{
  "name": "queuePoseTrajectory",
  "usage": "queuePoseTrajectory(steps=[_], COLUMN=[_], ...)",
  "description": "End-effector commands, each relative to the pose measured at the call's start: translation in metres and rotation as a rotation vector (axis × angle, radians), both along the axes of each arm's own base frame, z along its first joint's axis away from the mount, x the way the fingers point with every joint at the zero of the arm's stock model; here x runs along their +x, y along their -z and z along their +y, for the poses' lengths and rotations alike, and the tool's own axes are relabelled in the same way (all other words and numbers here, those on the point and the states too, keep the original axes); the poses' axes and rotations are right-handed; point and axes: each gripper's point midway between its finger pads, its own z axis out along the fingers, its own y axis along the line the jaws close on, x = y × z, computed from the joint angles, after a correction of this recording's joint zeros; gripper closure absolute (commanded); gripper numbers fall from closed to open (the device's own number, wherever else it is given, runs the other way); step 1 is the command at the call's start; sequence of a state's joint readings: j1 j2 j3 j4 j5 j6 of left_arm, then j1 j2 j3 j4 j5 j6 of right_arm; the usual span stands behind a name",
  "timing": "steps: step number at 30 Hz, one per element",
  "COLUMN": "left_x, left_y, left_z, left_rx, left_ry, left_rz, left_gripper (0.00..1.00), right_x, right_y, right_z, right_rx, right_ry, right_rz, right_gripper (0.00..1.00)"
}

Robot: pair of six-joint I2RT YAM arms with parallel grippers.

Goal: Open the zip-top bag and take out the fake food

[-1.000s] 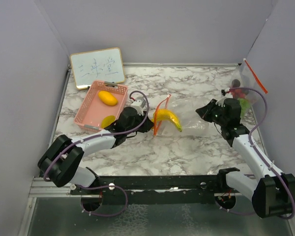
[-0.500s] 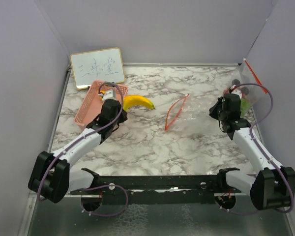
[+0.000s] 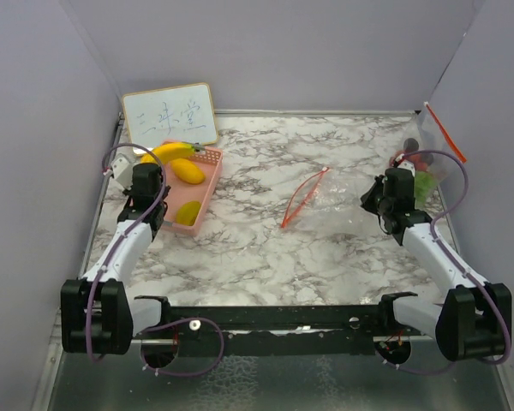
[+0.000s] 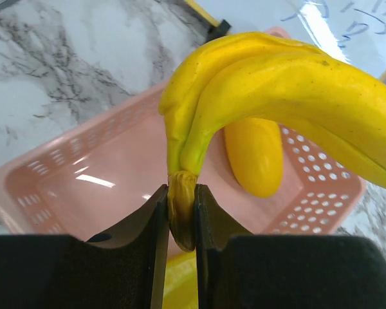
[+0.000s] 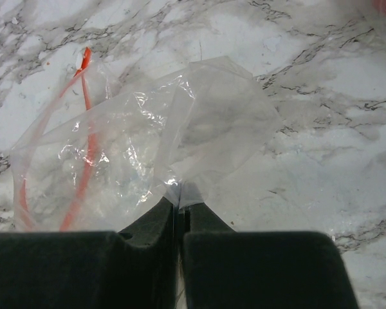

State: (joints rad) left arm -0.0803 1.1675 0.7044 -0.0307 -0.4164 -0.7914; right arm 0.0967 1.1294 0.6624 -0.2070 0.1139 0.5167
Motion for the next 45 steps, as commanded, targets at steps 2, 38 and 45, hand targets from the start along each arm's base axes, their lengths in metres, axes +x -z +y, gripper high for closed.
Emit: queuePoseTrajectory(steps=[2,38,45], left_x=[-0.004,0.005,0.007], left_y=[0.026,-0.033,-0.041], left_z=[0.03,-0.082,-0.139], left_rx=[-0.062,-0.149,-0.089], left_ry=[-0.143,0.223,0.377], left_rz=[0.033,-0.164,-0.16], left_gripper=[1.0,0.26,0.25], right_x=[0.012,0.213,0.214], right_y=[-0.008,-0.058,-0.11], right_z=[0.009,0.077,0.016], right_rx=[0.022,0.289,-0.042], right_ry=[-0.053,-0.2,-0.035], right_rz=[-0.045,-0.189,-0.273], right_gripper=[0.99,0.67,0.14])
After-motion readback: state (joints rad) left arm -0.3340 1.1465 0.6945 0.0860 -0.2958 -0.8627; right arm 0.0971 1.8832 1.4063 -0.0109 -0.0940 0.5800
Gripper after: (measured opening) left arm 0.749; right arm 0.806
